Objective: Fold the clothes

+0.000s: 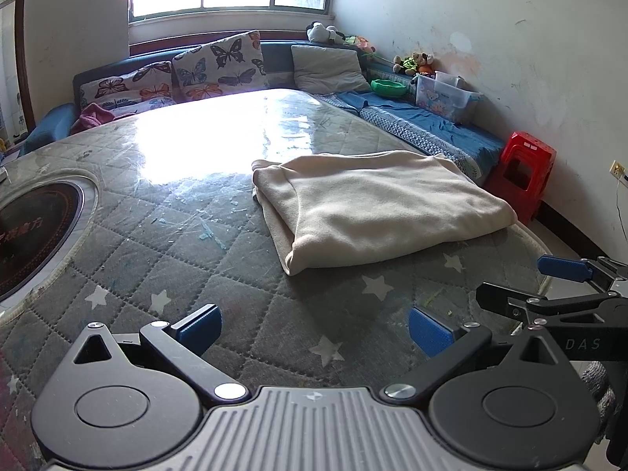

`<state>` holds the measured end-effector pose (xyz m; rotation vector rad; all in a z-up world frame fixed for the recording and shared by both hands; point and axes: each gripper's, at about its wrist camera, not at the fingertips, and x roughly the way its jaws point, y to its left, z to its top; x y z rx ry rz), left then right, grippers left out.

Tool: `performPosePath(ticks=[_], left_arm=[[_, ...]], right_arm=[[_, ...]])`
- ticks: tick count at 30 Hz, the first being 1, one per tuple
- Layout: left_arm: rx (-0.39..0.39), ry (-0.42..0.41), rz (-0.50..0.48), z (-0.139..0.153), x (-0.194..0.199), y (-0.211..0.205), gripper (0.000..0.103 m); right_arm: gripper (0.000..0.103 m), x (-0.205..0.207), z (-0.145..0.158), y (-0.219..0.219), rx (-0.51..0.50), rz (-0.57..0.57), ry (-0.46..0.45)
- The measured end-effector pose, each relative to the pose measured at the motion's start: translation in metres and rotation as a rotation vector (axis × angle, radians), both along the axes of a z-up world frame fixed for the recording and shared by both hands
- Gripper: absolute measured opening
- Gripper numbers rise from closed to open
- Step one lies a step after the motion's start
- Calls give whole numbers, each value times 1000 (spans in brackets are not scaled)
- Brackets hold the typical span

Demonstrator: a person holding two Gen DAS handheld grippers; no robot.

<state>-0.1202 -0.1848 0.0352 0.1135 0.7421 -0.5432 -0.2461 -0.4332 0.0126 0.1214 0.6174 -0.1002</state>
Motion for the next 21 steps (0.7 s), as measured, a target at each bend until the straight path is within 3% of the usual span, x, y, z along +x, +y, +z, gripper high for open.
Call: performPosePath(ticks=[21], left_arm=[[18, 7, -5, -3, 3, -5, 103]], right_arm=[[103, 5, -3, -3, 13, -7, 7]])
